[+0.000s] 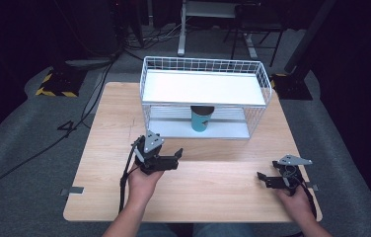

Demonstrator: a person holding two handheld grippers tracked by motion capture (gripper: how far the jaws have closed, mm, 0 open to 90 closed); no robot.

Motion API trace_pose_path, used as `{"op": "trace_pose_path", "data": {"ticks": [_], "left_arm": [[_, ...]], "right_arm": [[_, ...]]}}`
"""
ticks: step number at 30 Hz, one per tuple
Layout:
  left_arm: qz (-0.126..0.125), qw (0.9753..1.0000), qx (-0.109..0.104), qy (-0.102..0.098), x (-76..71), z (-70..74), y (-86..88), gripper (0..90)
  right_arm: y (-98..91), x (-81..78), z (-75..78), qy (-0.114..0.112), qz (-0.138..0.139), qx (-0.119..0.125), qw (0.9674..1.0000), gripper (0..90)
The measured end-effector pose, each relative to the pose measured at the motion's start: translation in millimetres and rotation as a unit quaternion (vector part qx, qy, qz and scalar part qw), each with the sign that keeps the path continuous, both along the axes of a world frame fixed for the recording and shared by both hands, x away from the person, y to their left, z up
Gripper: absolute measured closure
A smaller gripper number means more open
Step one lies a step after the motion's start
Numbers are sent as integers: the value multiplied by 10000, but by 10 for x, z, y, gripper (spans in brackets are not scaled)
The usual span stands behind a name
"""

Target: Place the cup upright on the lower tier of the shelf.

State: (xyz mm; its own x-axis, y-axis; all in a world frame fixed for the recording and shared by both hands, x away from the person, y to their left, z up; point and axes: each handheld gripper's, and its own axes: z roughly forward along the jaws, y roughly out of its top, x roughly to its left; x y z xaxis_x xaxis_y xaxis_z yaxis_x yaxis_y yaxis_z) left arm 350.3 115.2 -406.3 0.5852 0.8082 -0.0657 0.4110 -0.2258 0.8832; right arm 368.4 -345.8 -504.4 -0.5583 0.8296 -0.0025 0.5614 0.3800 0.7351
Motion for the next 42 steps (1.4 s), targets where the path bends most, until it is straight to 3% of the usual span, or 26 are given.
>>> {"op": "trace_pose_path", "data": {"ticks": [7, 10, 18, 20, 22, 23, 27, 32, 34, 38, 42], "left_arm": [[-285, 9994, 165, 140, -156, -11, 146, 80], [-373, 9990, 103, 241, -222, -31, 231, 70], [-418, 9984, 175, 332, -421, -159, 451, 67], [-332, 9991, 14, 264, -474, -239, 508, 69], [-460, 9979, 112, 445, -476, -272, 532, 69], [-409, 9980, 208, 437, -492, -292, 561, 69], [-315, 9976, 130, 604, -528, -409, 603, 70], [-288, 9955, 312, 852, -524, -565, 616, 70], [-295, 9939, 479, 949, -525, -646, 612, 70], [-298, 9917, 657, 1063, -510, -738, 613, 70], [-292, 9905, 706, 1143, -497, -812, 605, 70]], "right_arm": [[0, 0, 0, -1, 1, -2, 10000, 150], [0, 0, 0, 0, 1, -2, 10000, 150], [0, 0, 0, -1, 1, -2, 10000, 150], [0, 0, 0, -1, 1, -2, 10000, 151], [0, -1, 0, -2, 1, -3, 10000, 150], [0, 0, 0, -2, 1, -3, 10000, 150], [0, -1, 0, -3, 2, -4, 10000, 151], [0, -1, 0, -2, 1, -2, 10000, 151], [0, -1, 0, -2, 2, -3, 10000, 151], [0, -1, 0, -1, 1, -3, 10000, 151], [0, -1, 0, -2, 1, -2, 10000, 151]]}}
